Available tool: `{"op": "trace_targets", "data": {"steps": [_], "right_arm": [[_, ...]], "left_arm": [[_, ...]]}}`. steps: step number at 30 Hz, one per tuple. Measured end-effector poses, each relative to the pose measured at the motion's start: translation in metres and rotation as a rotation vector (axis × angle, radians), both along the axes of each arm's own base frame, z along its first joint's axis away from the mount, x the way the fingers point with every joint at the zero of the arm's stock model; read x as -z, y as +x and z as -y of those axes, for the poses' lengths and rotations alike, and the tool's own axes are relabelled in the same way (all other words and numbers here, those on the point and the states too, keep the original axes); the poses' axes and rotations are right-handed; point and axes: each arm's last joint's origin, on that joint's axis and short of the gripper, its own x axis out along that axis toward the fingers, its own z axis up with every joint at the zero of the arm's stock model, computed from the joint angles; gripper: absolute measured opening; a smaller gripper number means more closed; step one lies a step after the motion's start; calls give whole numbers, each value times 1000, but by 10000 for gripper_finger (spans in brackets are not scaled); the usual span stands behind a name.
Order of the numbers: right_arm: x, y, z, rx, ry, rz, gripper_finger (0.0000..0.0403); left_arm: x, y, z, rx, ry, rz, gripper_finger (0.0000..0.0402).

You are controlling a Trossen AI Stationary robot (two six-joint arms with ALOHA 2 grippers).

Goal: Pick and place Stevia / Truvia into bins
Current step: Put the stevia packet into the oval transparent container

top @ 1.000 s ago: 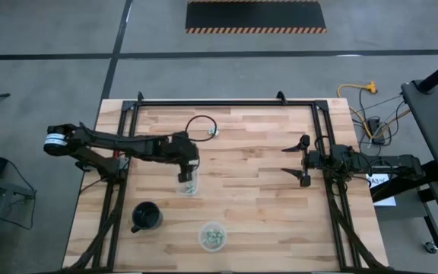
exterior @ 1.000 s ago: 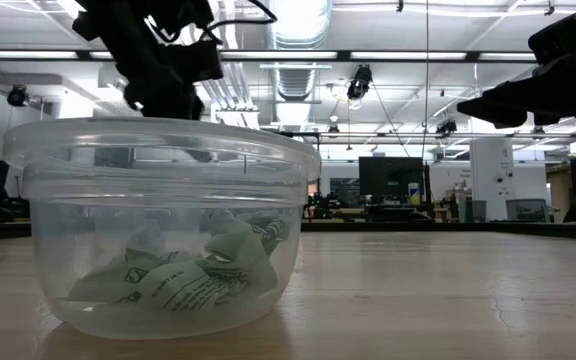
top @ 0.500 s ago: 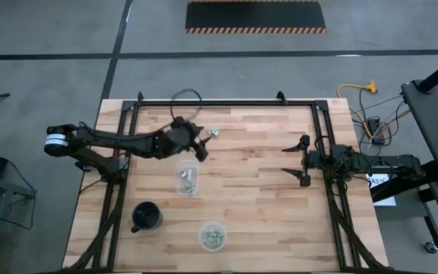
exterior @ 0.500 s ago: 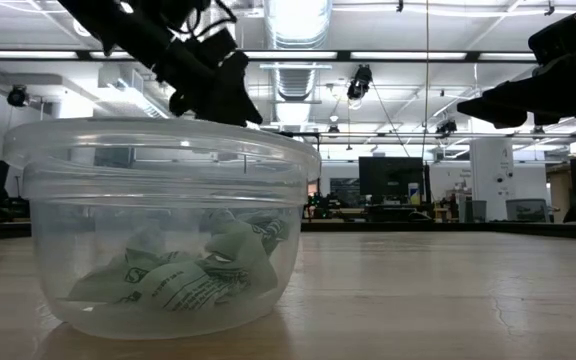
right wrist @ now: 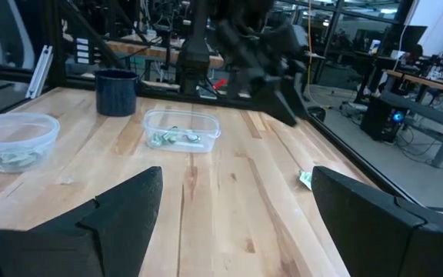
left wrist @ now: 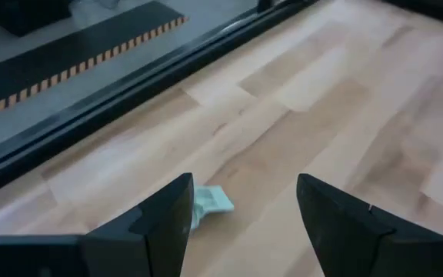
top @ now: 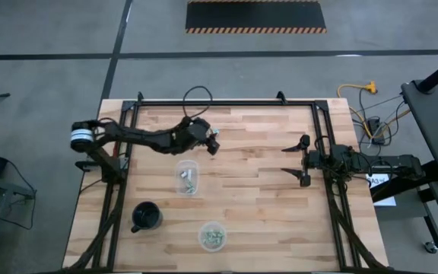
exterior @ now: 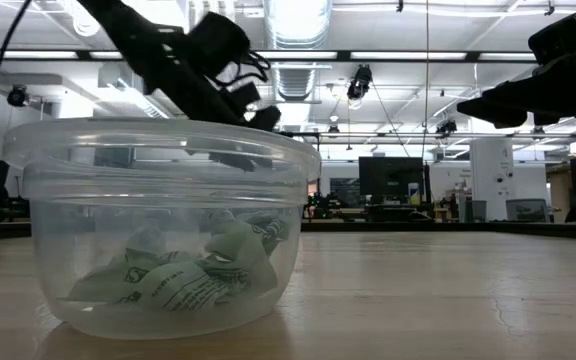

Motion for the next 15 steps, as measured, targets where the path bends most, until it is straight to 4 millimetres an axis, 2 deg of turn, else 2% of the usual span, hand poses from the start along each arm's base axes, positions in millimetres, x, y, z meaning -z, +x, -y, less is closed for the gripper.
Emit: {"op": "trace_targets", "data": {"steps": [10,15], "right_arm": [[0,0,0,-2,0,1,325],[0,0,0,-2,0,0,325]], "left_arm": [[3,32,-30,-128,-143,-302,215],[11,46,-33,-117,-146,-282,215]]}}
